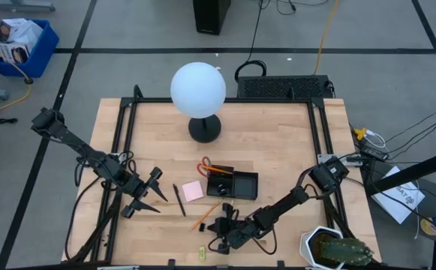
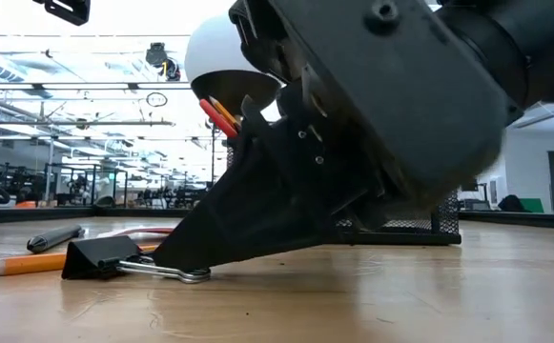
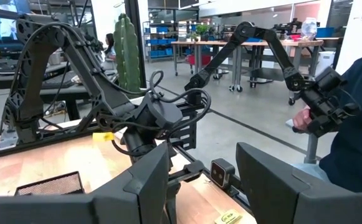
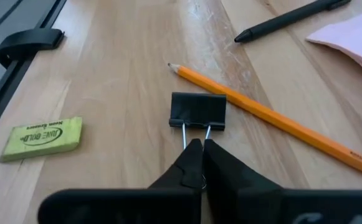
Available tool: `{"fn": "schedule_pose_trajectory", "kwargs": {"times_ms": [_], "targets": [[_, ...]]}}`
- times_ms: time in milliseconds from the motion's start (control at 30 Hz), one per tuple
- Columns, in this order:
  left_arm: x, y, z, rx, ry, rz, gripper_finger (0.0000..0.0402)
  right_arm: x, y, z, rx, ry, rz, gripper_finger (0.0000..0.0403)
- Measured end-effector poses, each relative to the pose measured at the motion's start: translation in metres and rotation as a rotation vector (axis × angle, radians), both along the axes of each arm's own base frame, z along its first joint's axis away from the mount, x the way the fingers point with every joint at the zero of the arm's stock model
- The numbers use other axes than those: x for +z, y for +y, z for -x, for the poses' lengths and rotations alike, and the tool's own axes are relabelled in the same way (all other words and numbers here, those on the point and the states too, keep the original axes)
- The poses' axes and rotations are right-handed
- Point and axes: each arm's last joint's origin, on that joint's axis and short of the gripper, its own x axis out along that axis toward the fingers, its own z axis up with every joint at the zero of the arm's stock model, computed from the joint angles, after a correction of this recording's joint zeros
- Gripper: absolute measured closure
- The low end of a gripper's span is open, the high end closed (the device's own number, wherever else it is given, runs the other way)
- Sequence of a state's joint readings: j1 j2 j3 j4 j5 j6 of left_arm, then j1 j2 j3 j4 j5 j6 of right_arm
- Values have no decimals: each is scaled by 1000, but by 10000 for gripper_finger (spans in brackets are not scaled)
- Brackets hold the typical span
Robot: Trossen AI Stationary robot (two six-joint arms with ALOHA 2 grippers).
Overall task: Pick and place office supplies into organizer
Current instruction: Put the binder clip into the desk organizer
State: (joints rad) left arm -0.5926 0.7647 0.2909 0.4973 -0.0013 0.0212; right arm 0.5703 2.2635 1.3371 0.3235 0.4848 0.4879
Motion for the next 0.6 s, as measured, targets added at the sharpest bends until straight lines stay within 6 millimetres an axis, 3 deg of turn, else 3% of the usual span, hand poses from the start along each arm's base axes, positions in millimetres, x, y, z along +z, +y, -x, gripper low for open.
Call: {"fn": "schedule_pose_trajectory", "kwargs": {"times_ms": [333, 600], "targets": [[0, 0, 0, 0, 0, 0, 206, 1, 3, 1, 15, -23, 22, 402], [0, 0, 0, 0, 1, 0, 206, 19, 10, 4, 16, -100, 90, 402]]}}
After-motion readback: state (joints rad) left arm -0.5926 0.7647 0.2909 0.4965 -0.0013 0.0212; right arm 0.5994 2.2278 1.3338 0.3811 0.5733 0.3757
